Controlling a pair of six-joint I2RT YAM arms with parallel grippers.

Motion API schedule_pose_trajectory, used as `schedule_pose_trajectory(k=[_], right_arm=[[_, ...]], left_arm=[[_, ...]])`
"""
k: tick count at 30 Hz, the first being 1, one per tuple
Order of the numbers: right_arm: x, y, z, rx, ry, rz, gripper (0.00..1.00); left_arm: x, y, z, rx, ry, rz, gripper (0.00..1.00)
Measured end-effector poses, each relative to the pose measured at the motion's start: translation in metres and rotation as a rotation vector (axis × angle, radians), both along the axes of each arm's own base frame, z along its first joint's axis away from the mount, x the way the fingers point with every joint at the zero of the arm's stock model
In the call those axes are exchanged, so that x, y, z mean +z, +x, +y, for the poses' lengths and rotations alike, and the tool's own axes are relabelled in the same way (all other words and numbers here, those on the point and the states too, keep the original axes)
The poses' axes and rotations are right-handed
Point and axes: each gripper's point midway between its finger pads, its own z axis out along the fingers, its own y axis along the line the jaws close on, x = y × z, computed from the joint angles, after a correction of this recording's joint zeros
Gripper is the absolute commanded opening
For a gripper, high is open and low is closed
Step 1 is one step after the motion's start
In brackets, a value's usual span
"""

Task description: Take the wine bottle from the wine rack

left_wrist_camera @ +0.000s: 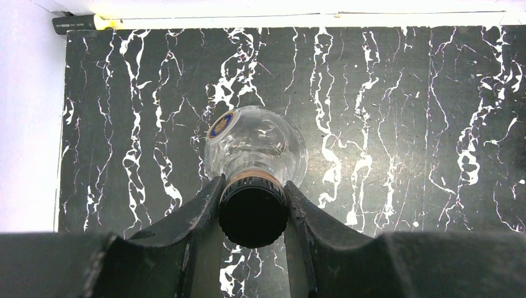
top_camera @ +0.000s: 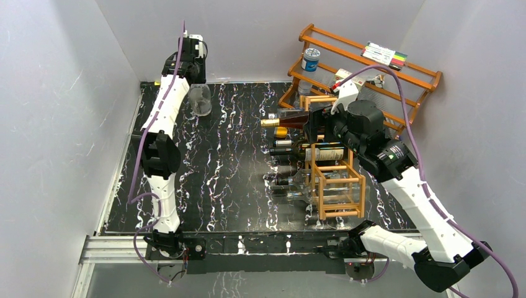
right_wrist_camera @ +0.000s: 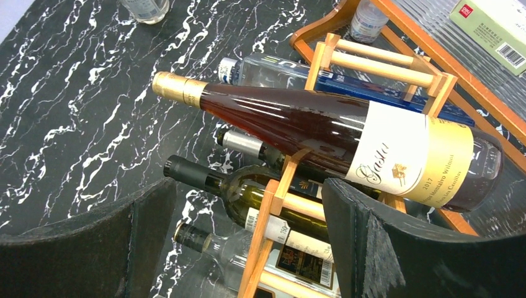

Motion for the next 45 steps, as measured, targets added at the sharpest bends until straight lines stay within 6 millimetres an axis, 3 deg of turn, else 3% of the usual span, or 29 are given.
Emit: schedule_pose_trajectory(k=[5,7,13,18,20,22,26,29,33,37,41,45], right_arm=[[0.002,-0.002,0.006,0.018,0.024,0.012,0.98],[0.002,-0.001,0.009,0.029,0.030,0.023,0.98],[-0.002,-0.001,0.013,0.036,0.021,0.071,0.98],[-0.002,-0.004,0.010,0.027,0.006,0.093,0.98],[-0.004,-0.005,0.008,0.024,-0.001,0.104,0.98],[-0.007,-0.007,0.007,0.023,-0.007,0.115,0.98],[-0.008,-0.009,0.008,0.030,-0.005,0.122,0.98],[-0.008,-0.010,0.009,0.036,0.007,0.124,0.98],[-0.012,-0.020,0.005,0.027,0.035,0.127,0.98],[-0.006,-0.023,0.004,0.027,0.070,0.107,0.98],[-0.001,-0.022,0.008,0.034,0.092,0.093,0.98],[-0.002,-0.021,0.010,0.038,0.099,0.099,0.98]], left_arm=[[0.000,0.000,0.000,-0.007,0.005,0.000,0.56],[-0.003,-0.002,0.000,-0.011,0.007,0.012,0.67],[-0.010,-0.017,0.003,-0.014,0.019,0.059,0.78],[0.010,-0.043,0.006,-0.022,0.008,0.044,0.81],[0.024,-0.058,0.004,-0.033,-0.015,0.026,0.93],[0.037,-0.080,-0.003,-0.061,-0.070,0.007,0.98],[0.042,-0.137,-0.026,-0.151,-0.245,-0.021,0.98],[0.025,-0.195,-0.052,-0.243,-0.420,0.005,0.98],[0.012,-0.245,-0.092,-0.370,-0.632,0.030,0.98],[-0.008,-0.303,-0.151,-0.562,-0.834,0.066,0.98],[-0.034,-0.355,-0.196,-0.695,-0.969,0.158,0.98],[-0.053,-0.379,-0.214,-0.704,-1.046,0.222,0.98]])
